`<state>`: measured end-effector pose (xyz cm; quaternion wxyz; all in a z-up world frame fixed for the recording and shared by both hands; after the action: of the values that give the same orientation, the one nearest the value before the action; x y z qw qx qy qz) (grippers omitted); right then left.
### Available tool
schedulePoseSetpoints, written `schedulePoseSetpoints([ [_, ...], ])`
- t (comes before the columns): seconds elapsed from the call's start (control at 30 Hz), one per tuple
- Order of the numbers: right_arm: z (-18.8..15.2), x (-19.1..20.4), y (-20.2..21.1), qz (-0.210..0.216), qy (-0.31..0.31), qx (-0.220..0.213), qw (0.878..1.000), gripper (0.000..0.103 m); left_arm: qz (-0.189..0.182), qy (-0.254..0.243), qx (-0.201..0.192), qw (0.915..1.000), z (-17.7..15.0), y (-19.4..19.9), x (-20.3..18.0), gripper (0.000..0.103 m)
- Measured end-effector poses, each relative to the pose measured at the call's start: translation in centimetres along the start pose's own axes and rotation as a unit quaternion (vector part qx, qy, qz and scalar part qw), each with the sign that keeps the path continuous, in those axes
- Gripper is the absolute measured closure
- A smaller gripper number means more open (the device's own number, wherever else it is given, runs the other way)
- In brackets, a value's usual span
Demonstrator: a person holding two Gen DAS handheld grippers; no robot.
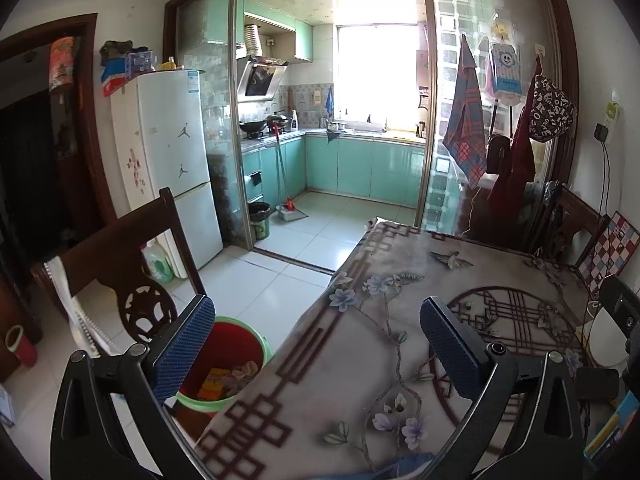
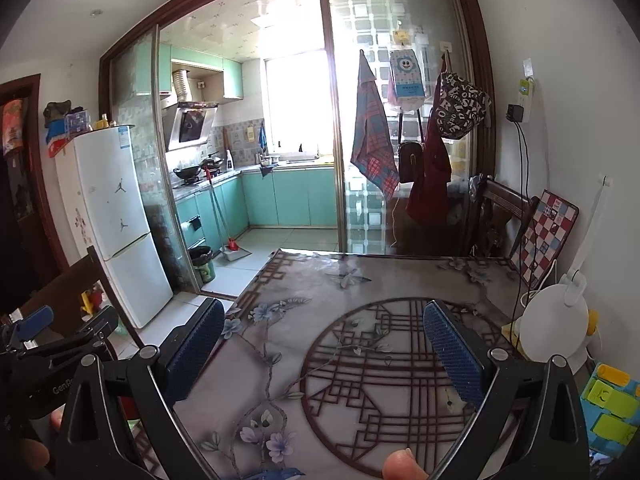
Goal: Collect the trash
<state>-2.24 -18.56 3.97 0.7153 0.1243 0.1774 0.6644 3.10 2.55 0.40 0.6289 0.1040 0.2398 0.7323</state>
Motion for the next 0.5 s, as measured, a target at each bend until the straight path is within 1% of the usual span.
schedulePoseSetpoints([
  [0.23,-0.13,-0.23,-0.29,-0.006,-0.002,-0.002,1.0,0.003,0.0,-0.002,0.002,1.0,-0.06,-0.21,0.0,0.0],
  [0.5,-0.27,-0.33,-0.84,-0.004,-0.001,0.005,1.0,0.003,-0.005,-0.008,0.012,0.9999,-0.32,-0.75,-0.49,0.0],
])
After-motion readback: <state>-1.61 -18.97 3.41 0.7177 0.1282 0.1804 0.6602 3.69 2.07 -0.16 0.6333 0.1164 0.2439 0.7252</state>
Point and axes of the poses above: each gripper's, at about its wrist camera, not at the fingertips, and y roughly against the way its jaws point, x to its left, z to its top, the point moved 4 cm from there along -y, roughly the way its jaws point, and after that the axes turned 10 degrees about y, right-handed, at the moved point
